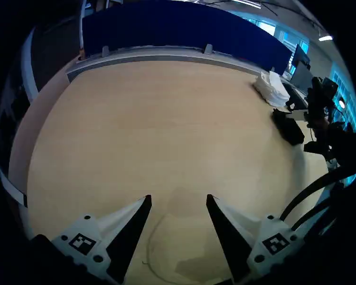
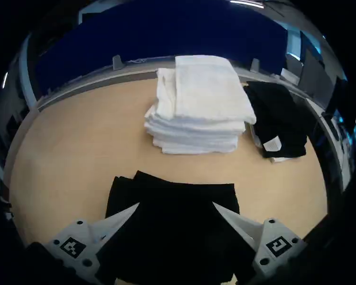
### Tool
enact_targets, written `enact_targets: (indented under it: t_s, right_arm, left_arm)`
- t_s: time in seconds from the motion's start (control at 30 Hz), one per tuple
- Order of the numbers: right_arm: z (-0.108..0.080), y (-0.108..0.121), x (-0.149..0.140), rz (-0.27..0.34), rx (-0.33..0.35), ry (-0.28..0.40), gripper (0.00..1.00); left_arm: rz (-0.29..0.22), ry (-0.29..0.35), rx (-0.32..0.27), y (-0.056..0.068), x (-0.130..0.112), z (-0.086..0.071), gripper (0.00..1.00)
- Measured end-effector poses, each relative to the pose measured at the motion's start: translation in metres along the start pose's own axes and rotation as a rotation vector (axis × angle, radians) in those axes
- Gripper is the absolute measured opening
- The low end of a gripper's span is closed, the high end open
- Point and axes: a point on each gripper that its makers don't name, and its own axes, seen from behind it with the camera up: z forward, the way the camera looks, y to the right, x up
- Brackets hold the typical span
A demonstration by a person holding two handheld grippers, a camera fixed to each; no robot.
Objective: Fold towel
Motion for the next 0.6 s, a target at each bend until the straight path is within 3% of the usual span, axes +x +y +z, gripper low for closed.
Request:
enact_targets:
  t_s: [0.23, 0.6]
  right_arm:
    - [-0.015, -0.003, 0.015, 0.001, 0.007, 0.054, 0.99]
    - [-0.092, -0.019, 0.049, 0.022, 0.022, 0.246, 0.99]
  left_arm:
    - [0.007, 0.002, -0.002, -0.001, 0.003, -0.001, 0.85]
    - [0.019, 0.03, -0.02, 0.001, 0.014, -0.004, 0.85]
